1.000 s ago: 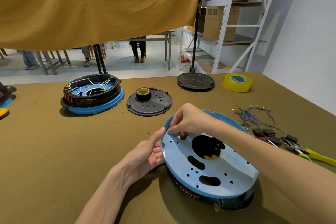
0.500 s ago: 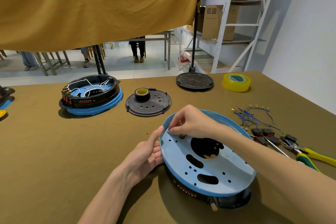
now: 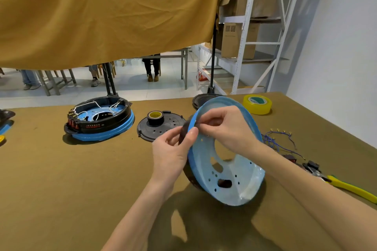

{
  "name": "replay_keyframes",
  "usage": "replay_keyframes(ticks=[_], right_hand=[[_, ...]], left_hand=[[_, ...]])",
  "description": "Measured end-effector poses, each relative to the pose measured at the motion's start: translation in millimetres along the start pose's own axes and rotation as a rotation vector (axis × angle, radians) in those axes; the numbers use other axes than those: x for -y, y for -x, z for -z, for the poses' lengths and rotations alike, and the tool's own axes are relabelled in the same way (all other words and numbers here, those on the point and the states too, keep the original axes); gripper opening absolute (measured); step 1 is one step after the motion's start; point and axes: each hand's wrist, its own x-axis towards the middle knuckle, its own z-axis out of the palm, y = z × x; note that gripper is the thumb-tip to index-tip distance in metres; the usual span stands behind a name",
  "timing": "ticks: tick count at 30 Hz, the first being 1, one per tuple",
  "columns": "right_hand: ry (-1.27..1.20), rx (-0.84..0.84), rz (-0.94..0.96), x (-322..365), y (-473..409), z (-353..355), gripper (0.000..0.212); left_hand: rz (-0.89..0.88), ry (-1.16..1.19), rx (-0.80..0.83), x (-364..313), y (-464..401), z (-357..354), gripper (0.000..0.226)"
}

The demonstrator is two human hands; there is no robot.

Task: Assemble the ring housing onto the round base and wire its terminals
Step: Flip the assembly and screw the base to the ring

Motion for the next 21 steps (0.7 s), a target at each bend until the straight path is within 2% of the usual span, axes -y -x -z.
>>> replay_keyframes(ticks=[3, 7, 12, 16, 21], right_hand=[[-0.083, -0.08, -0.016, 7.8, 6.1, 23.6, 0.016], [-0.294, -0.109, -0.226, 4.0, 24.6, 42.1, 0.022], [-0.665, -0.046, -0.462, -1.0, 46.0, 50.1, 0.015], [-0.722, -0.101, -0.582, -8.7, 64.1, 61.5, 0.021], [-0.856, 0.027, -0.636, -5.4, 91.4, 80.0, 0.032]], left_hand=[[-0.271, -0.165, -0.027, -18.4, 1.7, -20.4, 0.043], [-0.428, -0.375, -0.062, -17.0, 12.7, -39.1, 0.07], [-0.508, -0.486, -0.082, -8.6, 26.1, -53.8, 0.079], [-0.505, -0.517, -0.046, -0.2, 37.9, -69.2, 0.085], [-0.513, -0.553, -0.034, 10.0, 47.0, -76.1, 0.087]])
